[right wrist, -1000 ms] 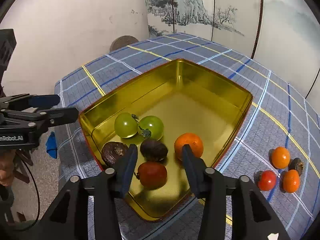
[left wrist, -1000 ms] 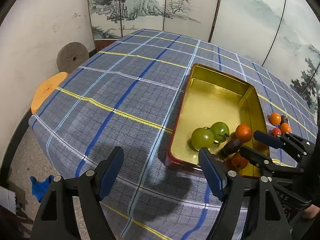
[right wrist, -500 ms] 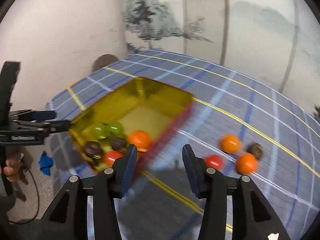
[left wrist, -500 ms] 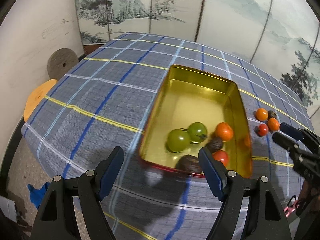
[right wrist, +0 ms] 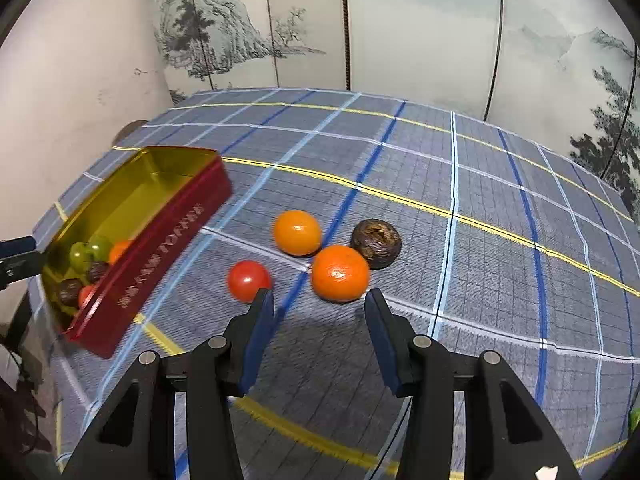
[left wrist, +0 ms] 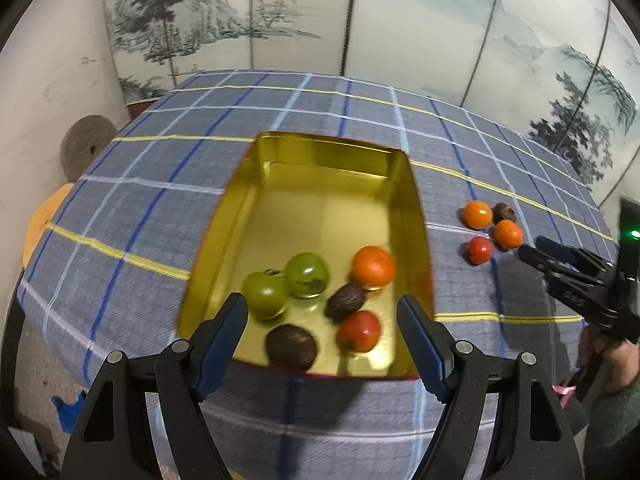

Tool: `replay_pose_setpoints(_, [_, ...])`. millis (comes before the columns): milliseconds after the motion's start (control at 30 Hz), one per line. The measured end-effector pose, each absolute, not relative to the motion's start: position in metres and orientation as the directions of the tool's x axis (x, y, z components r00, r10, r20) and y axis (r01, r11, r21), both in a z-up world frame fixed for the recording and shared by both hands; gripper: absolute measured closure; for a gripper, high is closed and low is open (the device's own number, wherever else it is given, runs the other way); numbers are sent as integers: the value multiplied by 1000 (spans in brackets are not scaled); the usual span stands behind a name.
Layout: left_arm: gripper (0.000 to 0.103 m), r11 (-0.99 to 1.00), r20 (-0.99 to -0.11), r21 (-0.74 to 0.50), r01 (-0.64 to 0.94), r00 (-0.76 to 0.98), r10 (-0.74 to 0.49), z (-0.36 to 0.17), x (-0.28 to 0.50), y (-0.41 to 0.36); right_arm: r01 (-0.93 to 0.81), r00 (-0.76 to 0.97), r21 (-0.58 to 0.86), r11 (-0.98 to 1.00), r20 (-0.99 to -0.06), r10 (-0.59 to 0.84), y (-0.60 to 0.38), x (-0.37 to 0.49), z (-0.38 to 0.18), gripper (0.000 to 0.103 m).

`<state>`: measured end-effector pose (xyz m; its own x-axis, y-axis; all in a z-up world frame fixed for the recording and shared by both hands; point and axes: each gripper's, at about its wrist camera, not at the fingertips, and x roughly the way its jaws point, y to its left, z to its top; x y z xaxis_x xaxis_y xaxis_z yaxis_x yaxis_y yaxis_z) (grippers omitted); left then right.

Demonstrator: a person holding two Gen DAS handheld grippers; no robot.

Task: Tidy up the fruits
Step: 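Move the right gripper to the orange mandarin and close on it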

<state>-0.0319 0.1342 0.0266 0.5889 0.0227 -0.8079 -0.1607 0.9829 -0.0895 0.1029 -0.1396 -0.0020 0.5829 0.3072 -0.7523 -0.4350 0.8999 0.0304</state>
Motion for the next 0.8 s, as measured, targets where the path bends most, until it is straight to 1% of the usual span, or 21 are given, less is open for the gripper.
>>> replay_pose_setpoints(267, [26,994,-821,-87,-72,570,-31,24,1,97,-412,556,56,910,-775,299,-138,131,-22,58])
replay_pose_setpoints(567, [26,995,-824,-98,-19,562,-70,24,30,64,-424,536,69,903,-785,312,-132,145,-33,58])
replay_pose_setpoints(633, [26,995,-828,-101,-15,555,-76,22,35,58,-432,543,55,900,-781,308,-129,145,-34,61])
replay_pose_setpoints(667, [26,995,-831,-104,-11,551,-80,21,37,56,-434,545,51,900,-780,307,-129,145,-34,66])
replay_pose_setpoints(800, [26,994,-839,-111,-5,537,-91,16,44,45,-442,552,41,896,-775,307,-128,143,-34,67])
